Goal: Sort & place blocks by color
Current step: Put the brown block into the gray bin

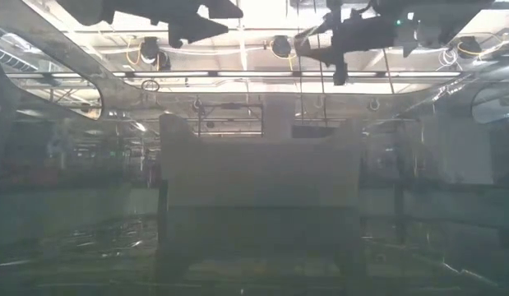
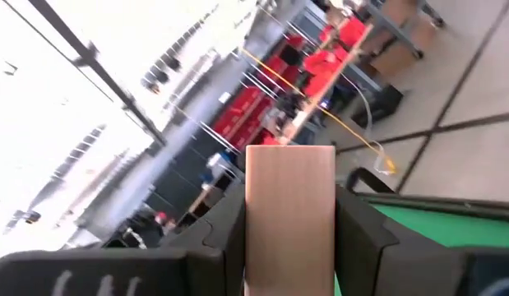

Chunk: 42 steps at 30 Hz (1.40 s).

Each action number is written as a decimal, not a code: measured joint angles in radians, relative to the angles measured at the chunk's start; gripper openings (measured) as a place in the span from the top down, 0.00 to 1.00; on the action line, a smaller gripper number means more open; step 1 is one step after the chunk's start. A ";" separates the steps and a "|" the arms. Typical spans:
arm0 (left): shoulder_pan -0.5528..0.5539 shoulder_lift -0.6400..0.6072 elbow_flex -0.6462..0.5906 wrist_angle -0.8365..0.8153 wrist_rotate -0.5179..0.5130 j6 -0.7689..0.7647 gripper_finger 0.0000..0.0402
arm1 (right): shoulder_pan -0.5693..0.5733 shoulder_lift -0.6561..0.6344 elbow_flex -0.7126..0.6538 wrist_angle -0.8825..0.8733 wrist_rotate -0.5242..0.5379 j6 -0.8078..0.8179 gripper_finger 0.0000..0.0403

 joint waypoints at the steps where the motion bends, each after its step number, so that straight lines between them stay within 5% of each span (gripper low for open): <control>1: -0.004 0.013 0.018 0.009 -0.001 0.028 0.36 | 0.003 0.000 0.000 0.022 0.004 0.000 0.71; 10: -0.012 0.145 0.162 0.008 -0.024 0.293 0.35 | 0.067 0.023 0.002 0.150 0.141 -0.027 0.71; 18: 0.013 0.276 0.287 0.004 -0.026 0.333 0.33 | 0.126 0.130 0.046 0.282 0.181 -0.027 0.71; 26: 0.044 0.318 0.363 0.006 -0.025 0.348 0.32 | 0.146 0.244 0.170 0.270 0.040 -0.034 0.71; 42: 0.041 0.317 0.361 -0.008 -0.045 0.460 0.43 | 0.126 0.244 0.171 0.224 -0.099 -0.080 0.71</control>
